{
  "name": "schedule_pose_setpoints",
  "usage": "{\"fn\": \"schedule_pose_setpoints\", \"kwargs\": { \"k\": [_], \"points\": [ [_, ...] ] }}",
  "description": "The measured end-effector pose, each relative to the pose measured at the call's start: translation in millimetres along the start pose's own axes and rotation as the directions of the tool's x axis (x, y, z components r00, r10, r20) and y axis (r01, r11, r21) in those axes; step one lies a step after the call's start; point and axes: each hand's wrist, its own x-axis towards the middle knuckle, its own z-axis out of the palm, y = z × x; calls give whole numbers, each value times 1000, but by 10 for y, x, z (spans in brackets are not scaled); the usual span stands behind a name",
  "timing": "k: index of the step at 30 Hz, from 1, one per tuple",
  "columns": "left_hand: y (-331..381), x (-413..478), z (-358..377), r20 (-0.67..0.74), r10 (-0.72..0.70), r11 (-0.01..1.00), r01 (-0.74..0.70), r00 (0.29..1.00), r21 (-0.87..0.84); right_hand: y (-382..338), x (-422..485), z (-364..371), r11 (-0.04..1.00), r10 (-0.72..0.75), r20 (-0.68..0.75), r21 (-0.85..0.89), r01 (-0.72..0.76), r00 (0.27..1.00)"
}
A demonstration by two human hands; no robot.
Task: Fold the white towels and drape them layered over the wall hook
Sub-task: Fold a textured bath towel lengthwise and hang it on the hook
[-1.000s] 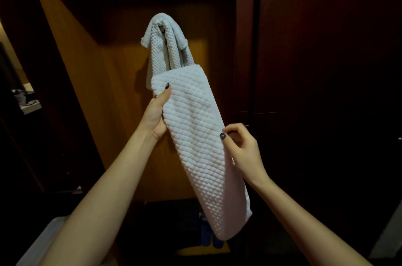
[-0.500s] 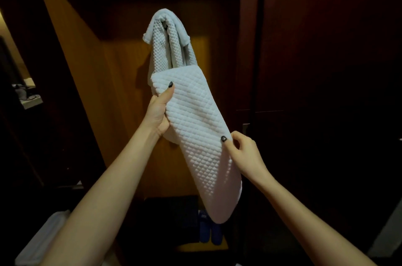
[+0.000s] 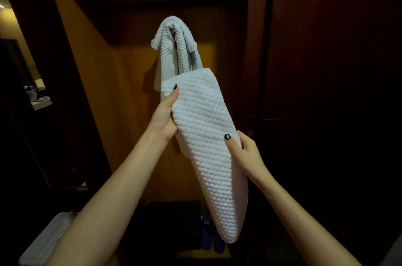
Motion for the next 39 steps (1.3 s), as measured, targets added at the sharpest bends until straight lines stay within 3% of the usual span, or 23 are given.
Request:
{"fn": "schedule_pose_setpoints", "kwargs": {
  "k": [2,5,9,15,25,28,31,34,39],
  "points": [
    [-5,-3,47,17,-27,999,27,1000,-19,-28,55,-17,1000,19,30,-7,-19,999],
    [-36,5,109,24,-42,999,42,999,-9,-66,138,-4,990,41,144,125,-59,989],
    [-4,24,132,3,-14,1000,14,1000,19,-51,234,-19,988,25,90,147,-38,996],
    [-35,41,94,-115,39,998,-32,993,60,-136,395,54,1000,25,-18,-12,-25,1000],
    [144,159,-149,-273,281,959,-258,920,116,-380,893,70,917,86,206,-398,3,975],
    [247,291,-196,-323,322,947,-301,890,114,-413,1109,142,898,40,181,-437,44,983],
    [418,472,-268,-382,332,943,-317,862,104,-470,1399,112,946,62,253,-323,23,965],
    [623,694,-368,-365,380,925,-357,850,130,-506,1742,62,937,44,319,-341,71,947],
    [973,1181,-466,-237,521,850,-475,820,227,-692,2485,100,908,-115,212,-373,189,971]
  ]
}}
